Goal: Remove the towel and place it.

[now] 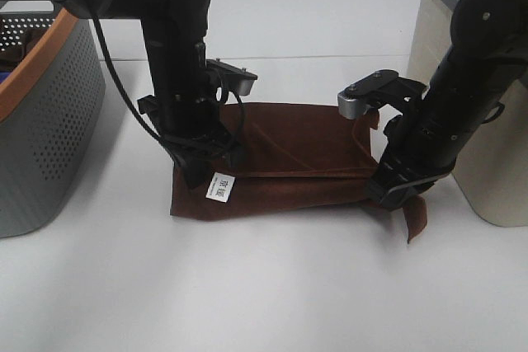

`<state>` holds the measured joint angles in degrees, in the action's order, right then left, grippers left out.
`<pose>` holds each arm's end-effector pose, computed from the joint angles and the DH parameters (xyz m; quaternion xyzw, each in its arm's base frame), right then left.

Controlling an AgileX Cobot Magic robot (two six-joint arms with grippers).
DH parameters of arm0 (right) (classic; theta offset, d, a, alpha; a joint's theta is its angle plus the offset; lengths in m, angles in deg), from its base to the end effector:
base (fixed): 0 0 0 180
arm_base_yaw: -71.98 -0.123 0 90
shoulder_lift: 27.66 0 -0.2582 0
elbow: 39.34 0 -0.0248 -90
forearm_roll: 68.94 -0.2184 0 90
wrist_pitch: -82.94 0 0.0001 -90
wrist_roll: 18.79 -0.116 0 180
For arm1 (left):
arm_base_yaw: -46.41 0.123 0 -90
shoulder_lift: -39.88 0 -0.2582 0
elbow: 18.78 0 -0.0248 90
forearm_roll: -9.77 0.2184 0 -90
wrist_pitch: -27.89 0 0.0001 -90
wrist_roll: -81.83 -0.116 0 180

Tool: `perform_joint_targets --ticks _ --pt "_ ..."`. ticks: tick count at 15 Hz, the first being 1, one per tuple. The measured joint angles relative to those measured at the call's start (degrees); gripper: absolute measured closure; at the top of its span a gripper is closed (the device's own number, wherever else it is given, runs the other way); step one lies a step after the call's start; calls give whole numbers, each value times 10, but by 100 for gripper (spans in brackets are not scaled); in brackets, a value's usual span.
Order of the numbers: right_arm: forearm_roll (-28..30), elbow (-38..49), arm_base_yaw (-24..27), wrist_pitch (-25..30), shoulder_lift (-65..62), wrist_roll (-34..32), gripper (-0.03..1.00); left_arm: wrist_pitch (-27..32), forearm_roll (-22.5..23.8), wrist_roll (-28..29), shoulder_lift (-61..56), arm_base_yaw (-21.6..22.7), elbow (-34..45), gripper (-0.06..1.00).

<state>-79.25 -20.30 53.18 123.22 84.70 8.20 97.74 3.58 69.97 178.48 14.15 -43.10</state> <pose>0.2758 0.1081 0.1221 -0.3274 0.9400 0.0576 0.0766 0.3276 -0.2206 0.1114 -0.3559 -0.9325 0.0428 0.0443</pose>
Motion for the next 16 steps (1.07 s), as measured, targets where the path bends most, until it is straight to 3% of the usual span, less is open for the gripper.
perform_joint_targets --ticks 3,4,5,6,8,9,10,14,16 --pt "-2 0 0 21 0 -1 89 0 -3 0 -17 -2 38 94" --pt "-2 0 0 28 0 -1 79 0 -3 0 -22 -2 43 93" --pt "-2 0 0 38 0 -2 59 0 -5 0 -26 -2 45 87" --pt "-2 0 0 42 0 -5 51 0 -10 0 -29 -2 45 74" --pt "-1 0 0 55 0 -36 28 0 -16 5 -37 -2 45 30" --pt "0 0 0 68 0 -55 23 0 -16 13 -42 -2 46 15" --pt "1 -4 0 88 0 -80 22 0 -14 20 -50 -2 46 7" --pt "9 -87 0 250 -4 -146 21 0 22 31 -115 -2 46 4" --pt "28 -107 0 282 -29 -183 21 0 40 70 -170 10 46 4"
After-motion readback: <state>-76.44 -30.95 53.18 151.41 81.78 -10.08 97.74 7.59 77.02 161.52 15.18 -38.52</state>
